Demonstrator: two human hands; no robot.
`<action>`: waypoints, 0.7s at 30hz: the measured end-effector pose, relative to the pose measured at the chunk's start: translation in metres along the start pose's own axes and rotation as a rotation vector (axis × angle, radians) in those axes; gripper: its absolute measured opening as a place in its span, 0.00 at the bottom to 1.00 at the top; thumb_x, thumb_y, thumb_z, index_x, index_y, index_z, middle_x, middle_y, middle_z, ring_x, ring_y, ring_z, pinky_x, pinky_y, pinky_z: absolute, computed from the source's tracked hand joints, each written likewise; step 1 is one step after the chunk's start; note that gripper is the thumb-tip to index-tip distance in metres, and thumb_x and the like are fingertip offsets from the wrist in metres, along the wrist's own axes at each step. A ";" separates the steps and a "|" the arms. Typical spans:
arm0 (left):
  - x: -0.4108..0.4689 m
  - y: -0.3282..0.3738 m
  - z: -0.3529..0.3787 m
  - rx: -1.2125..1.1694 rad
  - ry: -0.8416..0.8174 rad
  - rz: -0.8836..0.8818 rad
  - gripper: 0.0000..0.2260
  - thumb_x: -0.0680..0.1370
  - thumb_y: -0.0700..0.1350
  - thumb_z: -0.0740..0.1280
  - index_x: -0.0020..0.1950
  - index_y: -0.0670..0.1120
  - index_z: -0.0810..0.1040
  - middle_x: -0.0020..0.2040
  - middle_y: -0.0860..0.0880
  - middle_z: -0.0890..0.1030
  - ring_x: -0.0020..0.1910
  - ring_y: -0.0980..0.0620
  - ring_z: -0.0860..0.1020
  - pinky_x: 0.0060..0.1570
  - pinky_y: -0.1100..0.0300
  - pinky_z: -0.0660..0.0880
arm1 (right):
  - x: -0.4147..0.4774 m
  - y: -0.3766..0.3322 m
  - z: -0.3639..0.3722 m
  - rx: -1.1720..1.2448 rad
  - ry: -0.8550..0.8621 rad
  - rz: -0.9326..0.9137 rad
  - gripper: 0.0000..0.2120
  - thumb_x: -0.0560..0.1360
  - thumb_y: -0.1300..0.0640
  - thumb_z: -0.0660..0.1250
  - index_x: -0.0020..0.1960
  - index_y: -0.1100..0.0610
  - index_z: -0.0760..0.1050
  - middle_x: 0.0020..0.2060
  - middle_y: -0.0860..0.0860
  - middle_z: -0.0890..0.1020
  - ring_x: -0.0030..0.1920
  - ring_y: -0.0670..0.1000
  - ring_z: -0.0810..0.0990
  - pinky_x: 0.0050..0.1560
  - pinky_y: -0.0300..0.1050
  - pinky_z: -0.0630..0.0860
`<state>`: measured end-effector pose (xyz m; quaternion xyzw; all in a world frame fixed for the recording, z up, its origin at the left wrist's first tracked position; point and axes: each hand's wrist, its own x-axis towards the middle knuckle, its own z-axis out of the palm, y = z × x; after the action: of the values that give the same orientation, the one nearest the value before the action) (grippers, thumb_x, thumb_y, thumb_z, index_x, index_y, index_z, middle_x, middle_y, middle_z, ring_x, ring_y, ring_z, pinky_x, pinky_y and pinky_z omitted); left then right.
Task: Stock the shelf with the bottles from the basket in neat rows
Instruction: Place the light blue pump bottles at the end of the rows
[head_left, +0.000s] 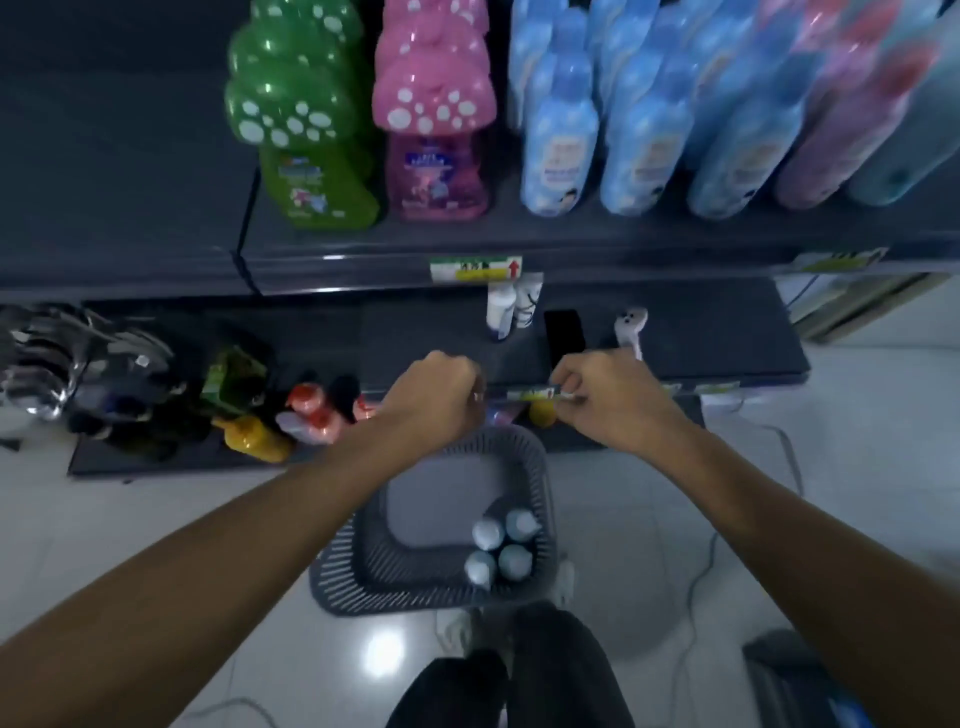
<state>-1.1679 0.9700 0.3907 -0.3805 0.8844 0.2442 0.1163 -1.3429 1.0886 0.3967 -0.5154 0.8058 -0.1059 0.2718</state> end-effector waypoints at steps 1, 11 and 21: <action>0.001 -0.011 0.018 0.001 -0.019 -0.020 0.10 0.76 0.48 0.68 0.55 0.49 0.84 0.52 0.42 0.84 0.52 0.38 0.82 0.53 0.46 0.80 | 0.002 0.001 0.019 -0.007 -0.025 0.016 0.06 0.72 0.54 0.73 0.49 0.49 0.81 0.44 0.48 0.84 0.49 0.53 0.83 0.53 0.50 0.79; 0.018 -0.065 0.184 -0.082 -0.175 -0.073 0.12 0.78 0.49 0.67 0.60 0.47 0.82 0.55 0.43 0.84 0.54 0.39 0.81 0.53 0.47 0.79 | 0.020 0.031 0.165 -0.105 -0.223 0.067 0.13 0.75 0.54 0.67 0.59 0.53 0.77 0.56 0.57 0.81 0.54 0.63 0.80 0.52 0.55 0.79; 0.016 -0.068 0.275 -0.104 -0.193 -0.083 0.15 0.76 0.53 0.70 0.58 0.45 0.78 0.56 0.44 0.79 0.54 0.40 0.79 0.51 0.49 0.76 | 0.022 0.055 0.256 -0.387 -0.388 0.020 0.08 0.76 0.63 0.65 0.54 0.60 0.78 0.53 0.58 0.80 0.53 0.61 0.81 0.43 0.49 0.73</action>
<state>-1.1233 1.0630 0.1260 -0.3968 0.8387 0.3204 0.1909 -1.2523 1.1216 0.1522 -0.5604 0.7489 0.1534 0.3188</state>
